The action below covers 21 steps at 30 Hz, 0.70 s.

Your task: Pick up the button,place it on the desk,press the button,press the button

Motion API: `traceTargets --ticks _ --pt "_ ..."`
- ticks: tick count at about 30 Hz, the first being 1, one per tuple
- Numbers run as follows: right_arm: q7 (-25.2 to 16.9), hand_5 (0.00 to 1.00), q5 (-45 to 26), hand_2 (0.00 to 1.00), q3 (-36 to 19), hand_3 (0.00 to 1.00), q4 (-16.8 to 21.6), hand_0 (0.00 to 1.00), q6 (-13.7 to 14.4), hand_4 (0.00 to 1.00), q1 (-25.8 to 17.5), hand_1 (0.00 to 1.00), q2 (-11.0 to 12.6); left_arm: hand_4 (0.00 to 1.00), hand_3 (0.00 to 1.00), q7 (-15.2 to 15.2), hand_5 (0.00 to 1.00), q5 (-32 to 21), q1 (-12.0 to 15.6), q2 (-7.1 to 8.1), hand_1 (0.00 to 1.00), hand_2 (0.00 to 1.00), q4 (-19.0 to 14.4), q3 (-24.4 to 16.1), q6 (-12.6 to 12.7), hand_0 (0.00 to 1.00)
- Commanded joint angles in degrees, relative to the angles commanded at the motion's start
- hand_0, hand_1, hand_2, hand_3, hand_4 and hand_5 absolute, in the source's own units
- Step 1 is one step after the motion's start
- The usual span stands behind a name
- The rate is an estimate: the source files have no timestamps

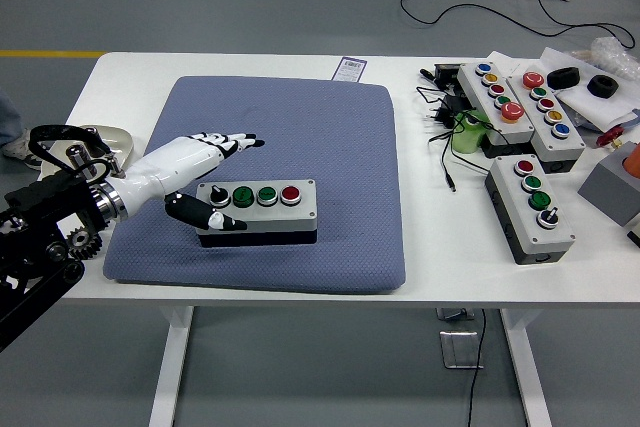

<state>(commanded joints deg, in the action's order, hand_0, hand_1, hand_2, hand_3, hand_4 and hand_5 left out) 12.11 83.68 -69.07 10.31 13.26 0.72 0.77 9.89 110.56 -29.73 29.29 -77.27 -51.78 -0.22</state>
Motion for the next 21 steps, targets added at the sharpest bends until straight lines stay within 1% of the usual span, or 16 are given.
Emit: traceTargets --ticks 3,5,6,8,10,11,12,15,17,18,21 --pt "0.0 0.173 0.0 0.674 0.0 0.624 0.0 0.673 0.0 0.310 -0.1 0.658 0.0 0.770 0.920 -4.6 0.633 0.1 1.3 0.21 0.836 0.912 -3.9 -1.7 1.4 0.744" --pt "-0.1 0.173 -0.4 0.674 0.4 0.624 0.0 0.673 0.0 0.310 -0.2 0.658 0.0 0.770 0.920 -7.3 0.633 0.4 2.1 0.46 0.836 0.912 -6.8 -2.0 3.0 0.744" --pt "-0.1 0.173 -0.5 0.674 0.5 0.624 0.0 0.673 0.0 0.310 -0.2 0.658 0.0 0.693 0.734 -8.2 0.998 0.7 2.3 0.51 0.435 0.465 -7.8 -2.1 3.6 0.286" --pt "-0.2 0.173 -0.6 0.674 0.7 0.624 0.0 0.673 0.0 0.310 -0.4 0.658 0.0 0.693 0.734 -11.4 0.998 2.2 2.7 0.70 0.435 0.465 -10.6 -1.8 4.8 0.286" --pt "-0.1 0.173 -0.5 0.674 0.6 0.624 0.0 0.673 0.0 0.310 -0.4 0.658 0.0 0.693 0.734 -13.0 0.998 3.0 2.7 0.72 0.435 0.465 -11.7 -1.6 4.7 0.286" --pt "0.0 0.173 -0.4 0.674 0.6 0.624 0.0 0.673 0.0 0.310 -0.4 0.658 0.0 0.693 0.734 -14.5 0.998 3.8 2.6 0.71 0.435 0.465 -12.6 -1.1 4.9 0.286" --pt "0.0 0.173 -0.2 0.674 0.5 0.624 0.0 0.673 0.0 0.310 -0.4 0.658 0.0 0.614 0.607 -15.4 0.998 4.3 2.5 0.65 0.118 0.186 -13.0 -0.7 5.1 0.046" --pt "0.1 0.173 -0.1 0.674 0.6 0.624 0.0 0.673 0.1 0.310 -0.3 0.658 0.0 0.614 0.607 -17.7 0.998 4.9 2.2 0.44 0.118 0.186 -13.9 0.3 5.9 0.046" --pt "0.2 0.173 -0.1 0.674 0.6 0.624 0.0 0.673 0.1 0.310 -0.3 0.658 0.0 0.614 0.607 -19.0 0.998 5.2 1.9 0.38 0.118 0.186 -14.2 1.1 6.0 0.046" --pt "0.2 0.173 -0.1 0.674 0.6 0.624 0.0 0.673 0.1 0.310 -0.3 0.658 0.0 0.602 0.586 -19.4 0.986 5.2 1.8 0.37 0.002 0.044 -14.2 1.4 5.9 0.002" --pt "0.2 0.173 -0.5 0.674 0.9 0.624 0.0 0.673 0.1 0.310 -0.2 0.658 0.0 0.602 0.586 -20.4 0.986 4.0 1.5 0.24 0.002 0.044 -14.0 2.5 4.4 0.002"
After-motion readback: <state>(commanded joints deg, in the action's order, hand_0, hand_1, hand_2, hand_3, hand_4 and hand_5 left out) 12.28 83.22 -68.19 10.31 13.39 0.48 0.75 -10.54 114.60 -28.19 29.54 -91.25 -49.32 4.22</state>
